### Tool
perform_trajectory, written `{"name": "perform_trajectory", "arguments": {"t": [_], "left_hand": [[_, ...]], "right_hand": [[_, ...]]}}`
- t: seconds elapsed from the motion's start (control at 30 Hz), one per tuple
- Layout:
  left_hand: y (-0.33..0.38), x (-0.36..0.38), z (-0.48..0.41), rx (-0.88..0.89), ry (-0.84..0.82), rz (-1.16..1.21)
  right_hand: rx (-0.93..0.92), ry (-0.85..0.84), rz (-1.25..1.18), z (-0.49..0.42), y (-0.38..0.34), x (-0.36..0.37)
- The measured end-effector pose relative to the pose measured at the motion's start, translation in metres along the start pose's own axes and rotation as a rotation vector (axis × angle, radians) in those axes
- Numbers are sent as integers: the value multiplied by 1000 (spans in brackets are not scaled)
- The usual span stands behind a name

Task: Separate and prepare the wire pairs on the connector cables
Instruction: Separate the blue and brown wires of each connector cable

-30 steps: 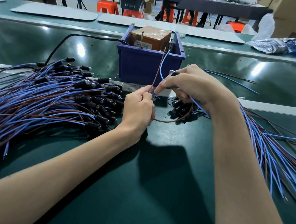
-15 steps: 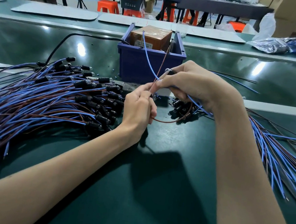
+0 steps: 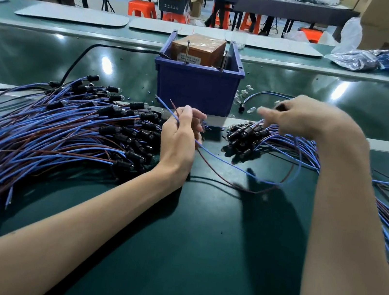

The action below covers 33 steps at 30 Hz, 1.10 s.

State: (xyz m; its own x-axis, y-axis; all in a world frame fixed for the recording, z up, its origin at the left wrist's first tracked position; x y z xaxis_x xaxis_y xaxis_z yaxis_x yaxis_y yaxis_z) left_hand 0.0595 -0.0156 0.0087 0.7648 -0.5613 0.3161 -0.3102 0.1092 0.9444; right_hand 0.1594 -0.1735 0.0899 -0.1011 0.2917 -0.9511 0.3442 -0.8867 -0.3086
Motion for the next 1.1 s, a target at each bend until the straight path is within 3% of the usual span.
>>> {"name": "perform_trajectory", "arguments": {"t": [0.13, 0.23, 0.33, 0.47, 0.53, 0.6, 0.67, 0.83, 0.9, 1.03, 1.1], "left_hand": [[-4, 0, -1, 58, -16, -178], [-5, 6, 5, 19, -162, -191], [-1, 16, 22, 62, -471, -212], [1, 22, 46, 46, -1012, -307], [2, 20, 49, 18, -1128, -348], [0, 20, 50, -74, -1129, -320], [-2, 20, 48, -110, -1039, -323], [-3, 24, 37, 52, -844, -402], [-4, 24, 36, 89, -811, -418], [-4, 24, 35, 163, -769, -479], [-4, 22, 34, 185, -764, -511]], "right_hand": [[194, 297, -259, -6, 26, -16], [239, 537, -325, -3, 31, -27], [204, 711, -376, 1, 25, -36], [61, 895, -319, 7, 10, -46], [-28, 921, -285, 10, 3, -47], [-100, 865, -253, 8, -3, -44], [-153, 690, -223, 1, -8, -34], [-180, 98, 31, -7, -10, 21], [-168, -59, 89, -7, -8, 36], [-153, -80, 22, -12, -7, 36], [-171, 8, -60, -11, -12, 28]]}}
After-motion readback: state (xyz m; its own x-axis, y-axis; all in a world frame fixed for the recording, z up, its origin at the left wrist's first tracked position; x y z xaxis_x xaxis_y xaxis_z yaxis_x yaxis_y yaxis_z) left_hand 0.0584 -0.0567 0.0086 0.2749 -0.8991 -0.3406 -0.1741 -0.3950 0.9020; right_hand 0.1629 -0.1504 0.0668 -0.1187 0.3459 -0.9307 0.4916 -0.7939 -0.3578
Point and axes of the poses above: each hand's wrist, its own z-axis away from the middle knuckle, its own x-axis out of the palm, y = z × x, the point moved 5 cm from there along -z, towards the middle knuckle, and after that the axes turned 11 degrees about y, right-handed, at the moved point
